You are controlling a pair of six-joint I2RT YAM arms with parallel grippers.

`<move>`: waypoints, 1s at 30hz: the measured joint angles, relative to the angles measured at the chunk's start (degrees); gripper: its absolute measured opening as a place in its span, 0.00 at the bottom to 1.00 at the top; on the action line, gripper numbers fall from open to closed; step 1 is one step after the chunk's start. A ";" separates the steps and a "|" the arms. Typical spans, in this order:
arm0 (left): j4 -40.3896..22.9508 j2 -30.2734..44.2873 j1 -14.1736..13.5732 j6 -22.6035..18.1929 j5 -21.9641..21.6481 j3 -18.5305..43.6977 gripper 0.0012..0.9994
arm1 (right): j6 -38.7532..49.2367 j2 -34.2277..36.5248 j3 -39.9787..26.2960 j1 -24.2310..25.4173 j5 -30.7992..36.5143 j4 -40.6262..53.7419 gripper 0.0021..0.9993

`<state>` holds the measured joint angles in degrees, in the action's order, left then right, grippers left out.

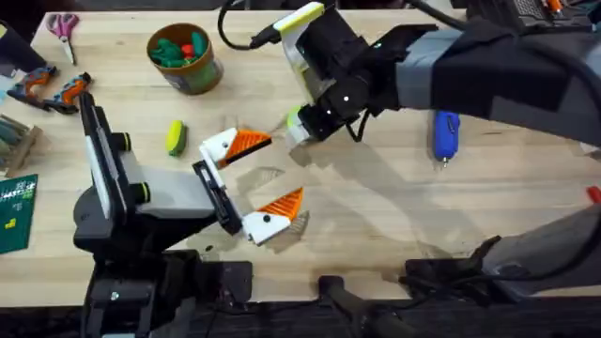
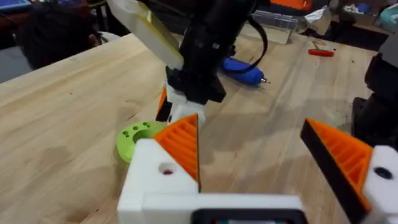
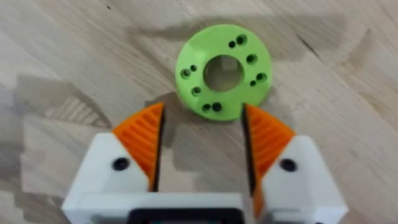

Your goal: Pick up the gripper from the table and insert it into the empty holder that is missing its gripper. Then pick up a screw, insert it into the mounting hole, and use the screwdriver to tighten it. Finally, clean up the table by picking up the vegetable and placing it into the bucket.

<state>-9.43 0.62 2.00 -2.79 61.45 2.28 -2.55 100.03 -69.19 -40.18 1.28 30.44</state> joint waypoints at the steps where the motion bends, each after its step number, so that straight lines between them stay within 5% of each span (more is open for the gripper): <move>1: 0.00 0.00 0.00 0.00 -0.01 0.00 0.99 | 0.09 0.35 0.00 0.00 0.00 -0.38 0.67; 4: 0.00 0.00 0.00 0.00 -0.02 0.00 0.99 | 0.03 1.48 0.00 0.00 0.02 -1.37 0.54; 30: 0.00 0.00 0.00 0.00 -0.02 0.00 0.99 | 0.05 2.60 0.00 0.00 1.29 -3.22 0.42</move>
<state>-9.43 0.62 2.00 -2.79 61.43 2.28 -2.50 102.63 -69.19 -40.18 2.56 27.22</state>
